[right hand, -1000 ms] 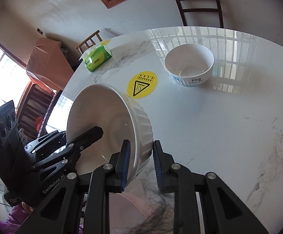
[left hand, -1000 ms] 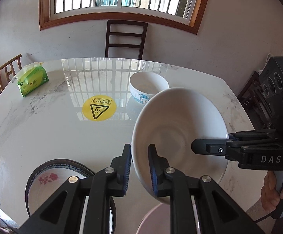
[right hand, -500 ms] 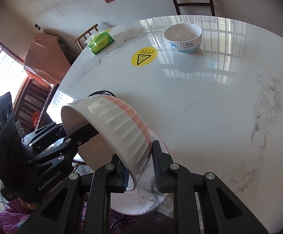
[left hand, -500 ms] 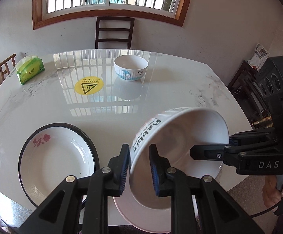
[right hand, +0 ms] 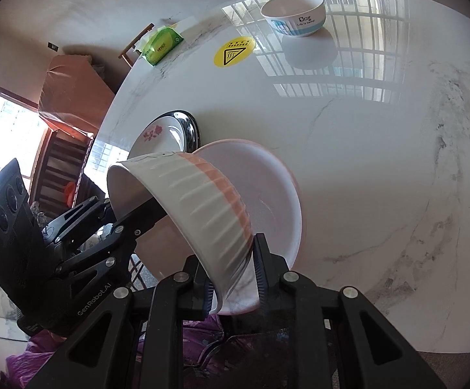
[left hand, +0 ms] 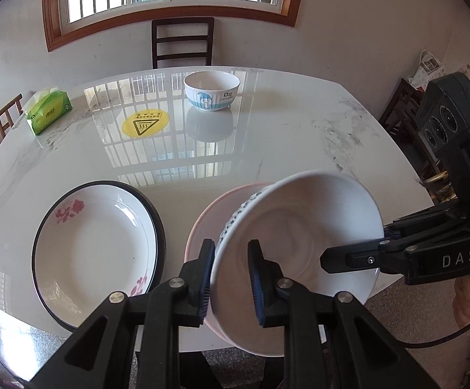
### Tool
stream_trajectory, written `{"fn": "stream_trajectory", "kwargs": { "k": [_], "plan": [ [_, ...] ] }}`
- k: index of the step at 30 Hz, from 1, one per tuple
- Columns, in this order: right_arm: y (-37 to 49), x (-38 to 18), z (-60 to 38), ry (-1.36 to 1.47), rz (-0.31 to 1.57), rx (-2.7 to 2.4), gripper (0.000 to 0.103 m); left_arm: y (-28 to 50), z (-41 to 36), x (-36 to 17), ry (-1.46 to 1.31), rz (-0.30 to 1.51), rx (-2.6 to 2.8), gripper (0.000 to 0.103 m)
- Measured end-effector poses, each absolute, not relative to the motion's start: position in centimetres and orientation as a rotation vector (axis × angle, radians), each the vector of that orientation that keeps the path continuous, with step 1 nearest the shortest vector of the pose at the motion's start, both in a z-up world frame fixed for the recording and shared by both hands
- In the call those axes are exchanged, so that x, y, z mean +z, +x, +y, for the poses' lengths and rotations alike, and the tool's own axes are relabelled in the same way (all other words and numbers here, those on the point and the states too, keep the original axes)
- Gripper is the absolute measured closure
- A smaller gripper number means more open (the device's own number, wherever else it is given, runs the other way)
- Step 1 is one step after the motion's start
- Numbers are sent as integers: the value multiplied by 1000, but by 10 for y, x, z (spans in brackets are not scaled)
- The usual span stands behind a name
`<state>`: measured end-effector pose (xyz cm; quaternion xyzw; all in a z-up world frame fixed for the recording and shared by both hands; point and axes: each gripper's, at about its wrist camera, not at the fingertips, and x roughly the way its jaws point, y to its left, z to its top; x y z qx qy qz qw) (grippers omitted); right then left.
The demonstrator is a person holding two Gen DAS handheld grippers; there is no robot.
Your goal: Organize plates and bowls
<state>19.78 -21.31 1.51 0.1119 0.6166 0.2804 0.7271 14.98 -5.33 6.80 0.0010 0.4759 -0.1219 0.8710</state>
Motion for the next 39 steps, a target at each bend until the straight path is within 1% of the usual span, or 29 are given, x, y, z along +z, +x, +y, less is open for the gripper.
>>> {"fn": "stream_trajectory", "kwargs": {
  "k": [19,25,29,31,33,34,35,37,39],
  "plan": [
    [201,-12,-209,304,1486,594,81,165,-51,44,-13,1077,-260,83],
    [204,-15,-208,311,1498,586,79,167,-51,42,-8,1074,-259,83],
    [205,-16,-206,302,1493,566,78,166,-53,41,3,1074,-262,80],
    [204,-13,-202,272,1479,562,77,166,-52,41,-2,1081,-271,78],
    [202,-10,-199,232,1461,545,75,167,-51,43,-6,1085,-267,72],
    [201,-9,-197,215,1452,542,74,168,-51,43,-8,1087,-270,72],
    [202,-7,-196,205,1445,539,71,168,-51,43,-10,1088,-271,71],
    [202,-5,-193,179,1429,532,68,168,-51,42,-5,1086,-271,71],
    [203,0,-191,163,1402,530,61,167,-53,42,7,1080,-271,69]
  ]
}}
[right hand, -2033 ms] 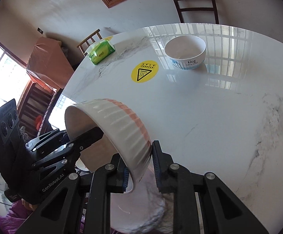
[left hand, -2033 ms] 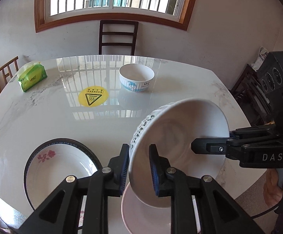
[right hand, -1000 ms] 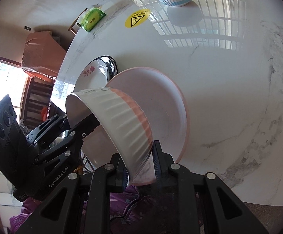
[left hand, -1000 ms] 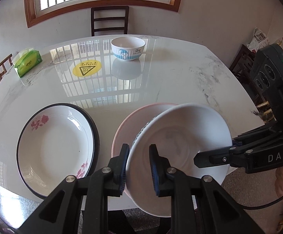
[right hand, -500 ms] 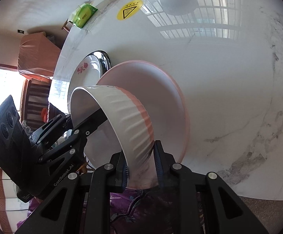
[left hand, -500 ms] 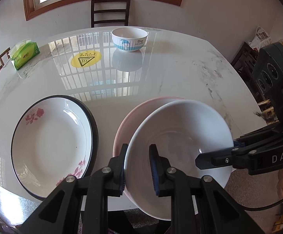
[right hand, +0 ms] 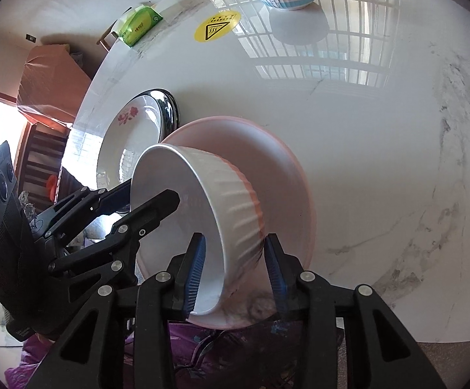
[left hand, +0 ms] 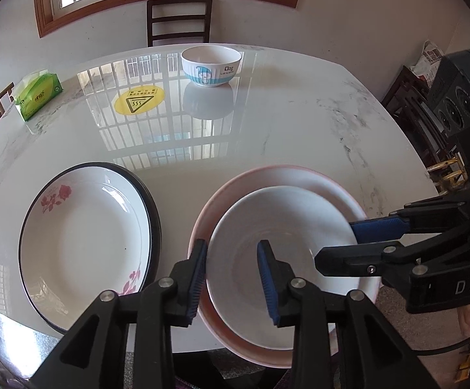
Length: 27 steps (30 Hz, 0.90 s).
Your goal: Organize plates and bowls
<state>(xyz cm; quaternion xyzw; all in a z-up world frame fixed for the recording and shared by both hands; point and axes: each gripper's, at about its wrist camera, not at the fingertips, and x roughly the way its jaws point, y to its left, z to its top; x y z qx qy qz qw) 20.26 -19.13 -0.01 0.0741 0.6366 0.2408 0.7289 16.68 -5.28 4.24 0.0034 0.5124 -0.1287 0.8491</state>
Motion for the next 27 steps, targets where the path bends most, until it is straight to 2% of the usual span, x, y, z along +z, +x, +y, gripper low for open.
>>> {"fn": "stream_trajectory", "kwargs": {
  "k": [1,3,13,19,23,27],
  "plan": [
    [202,3,-193,159,1387,531,59,167,-53,42,10,1084,-270,69],
    [202,11,-192,116,1345,510,45,166,-54,41,12,1085,-273,68],
    [198,44,-209,107,1150,539,45,161,-55,54,14,1056,-327,68],
    [179,71,-241,-22,757,483,45,160,-35,70,-47,908,-328,68],
    [180,60,-282,-1,607,354,39,163,-20,77,-124,771,-338,57],
    [194,41,-312,86,585,259,38,175,-15,82,-145,729,-334,56]
  ]
}}
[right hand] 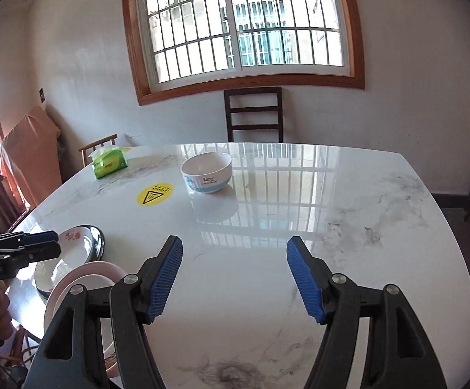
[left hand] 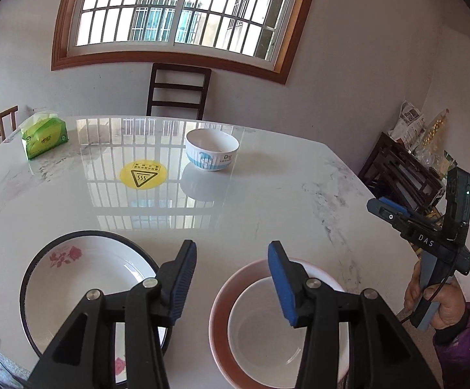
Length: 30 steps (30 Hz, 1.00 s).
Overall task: Organize plates and bowls
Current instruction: 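Move the left gripper to the rim of the white Dog bowl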
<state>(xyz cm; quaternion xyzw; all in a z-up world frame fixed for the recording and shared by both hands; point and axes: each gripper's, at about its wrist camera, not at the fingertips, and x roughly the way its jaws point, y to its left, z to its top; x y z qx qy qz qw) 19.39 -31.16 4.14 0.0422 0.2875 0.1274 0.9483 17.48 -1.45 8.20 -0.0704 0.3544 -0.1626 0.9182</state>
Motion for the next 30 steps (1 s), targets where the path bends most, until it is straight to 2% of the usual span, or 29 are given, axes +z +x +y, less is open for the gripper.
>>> {"fn": "stream_trajectory", "kwargs": {
  "k": [4,8,10,15,16,18,19,20,22,24,25,27,30],
  "plan": [
    [207,25,-321,66,519,219,36,195,-5,84,-163,690,-303,56],
    [226,13,-331,73,473,187,27,220,26,76,-327,643,-254,56],
    [238,8,-329,60,473,169,26,238,37,72,-336,688,-229,56],
    [262,-6,-319,-10,459,7,25,285,37,62,-159,839,-225,56],
    [263,-9,-320,1,442,-1,25,293,36,60,-132,863,-201,54],
    [264,-13,-320,22,416,-16,24,308,35,58,-86,886,-166,42],
    [265,-15,-321,26,407,-31,22,317,34,57,-59,894,-142,38],
    [266,-15,-322,35,408,-34,15,324,33,57,-30,896,-125,36],
    [264,-12,-322,45,365,-41,13,333,30,57,11,865,-118,36],
    [262,-9,-320,41,330,-46,4,343,25,58,48,833,-137,36],
    [262,-8,-319,41,318,-42,3,349,21,58,70,818,-134,36],
    [270,-8,-315,50,339,-9,2,357,11,57,105,788,-129,36],
    [305,-13,-312,157,533,139,2,382,5,51,60,820,-206,36]
  ]
}}
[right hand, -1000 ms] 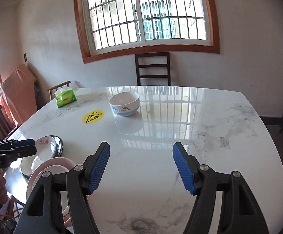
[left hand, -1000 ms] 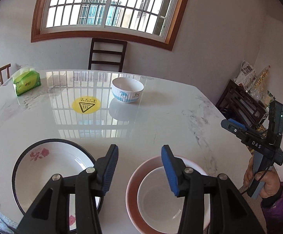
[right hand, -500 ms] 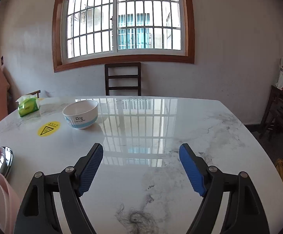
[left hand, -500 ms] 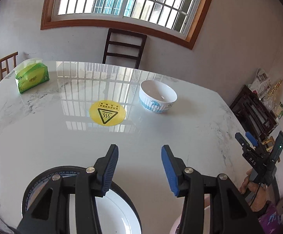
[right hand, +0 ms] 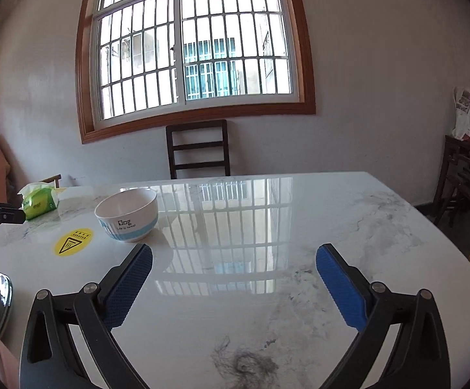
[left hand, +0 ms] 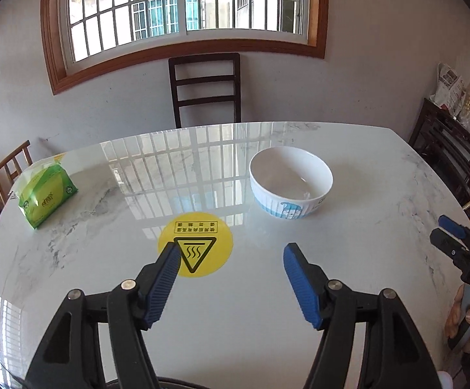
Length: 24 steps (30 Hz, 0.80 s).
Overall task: Organize plates and bowls
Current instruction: 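Move the left gripper to the rim of the white Dog bowl, then close the left gripper on the Dog bowl rim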
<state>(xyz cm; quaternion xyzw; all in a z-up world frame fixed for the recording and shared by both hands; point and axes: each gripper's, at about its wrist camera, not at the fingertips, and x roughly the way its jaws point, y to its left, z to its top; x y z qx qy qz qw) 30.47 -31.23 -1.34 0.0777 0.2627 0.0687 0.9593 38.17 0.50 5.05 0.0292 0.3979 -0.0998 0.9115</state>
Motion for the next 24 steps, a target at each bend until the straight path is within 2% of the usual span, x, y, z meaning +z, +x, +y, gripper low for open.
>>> {"fn": "stream_trajectory", "kwargs": {
  "k": [3,4,5,6,11,22,23,24],
  "plan": [
    [350,-19,-310,355,741,323,6,413,4,41,-9,861,-246,36],
    [365,-21,-308,415,792,377,11,424,6,38,-40,874,-268,36],
    [377,-21,-305,447,828,395,24,434,6,34,-67,886,-285,36],
    [389,-20,-298,433,854,403,28,443,6,32,-85,894,-294,36],
    [444,-17,-275,393,927,431,30,483,-2,24,-145,933,-340,36],
    [508,-25,-247,363,1030,369,30,525,-32,4,-33,973,-276,36],
    [511,-27,-246,362,1038,361,33,528,-33,0,-27,981,-276,36],
    [513,-30,-244,357,1049,354,40,530,-35,-4,-21,986,-273,36]
  ]
}}
